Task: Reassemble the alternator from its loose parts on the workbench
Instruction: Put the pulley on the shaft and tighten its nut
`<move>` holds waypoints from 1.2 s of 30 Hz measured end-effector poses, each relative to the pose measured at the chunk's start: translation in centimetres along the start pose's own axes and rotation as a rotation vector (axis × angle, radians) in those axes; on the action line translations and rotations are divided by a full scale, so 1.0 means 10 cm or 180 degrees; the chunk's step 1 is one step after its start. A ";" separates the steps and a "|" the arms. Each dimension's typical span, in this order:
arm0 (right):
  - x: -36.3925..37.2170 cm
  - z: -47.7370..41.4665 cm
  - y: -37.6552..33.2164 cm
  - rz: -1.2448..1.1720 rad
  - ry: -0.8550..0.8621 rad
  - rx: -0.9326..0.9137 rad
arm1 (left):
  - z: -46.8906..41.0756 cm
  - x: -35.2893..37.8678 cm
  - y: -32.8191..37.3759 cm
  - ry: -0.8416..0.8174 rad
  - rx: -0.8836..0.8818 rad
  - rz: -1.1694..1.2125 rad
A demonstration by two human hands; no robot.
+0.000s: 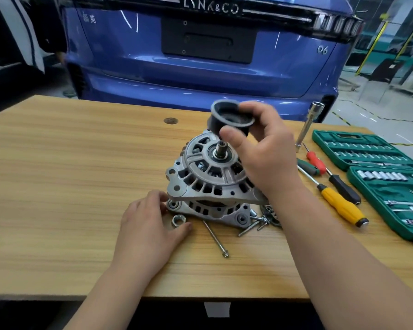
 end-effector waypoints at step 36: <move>-0.26 -0.29 -0.22 0.1493 -0.2093 0.0500 | -0.57 -0.64 1.13 -0.0338 0.1473 0.0286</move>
Point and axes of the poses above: each hand's wrist, its own z-axis away from the middle knuckle, its own x-axis out of the palm, y = z × x, the point moved 3 cm from there along -z, towards the middle knuckle, and after that the axes turned 15 degrees about -y, right-handed, at the moved point
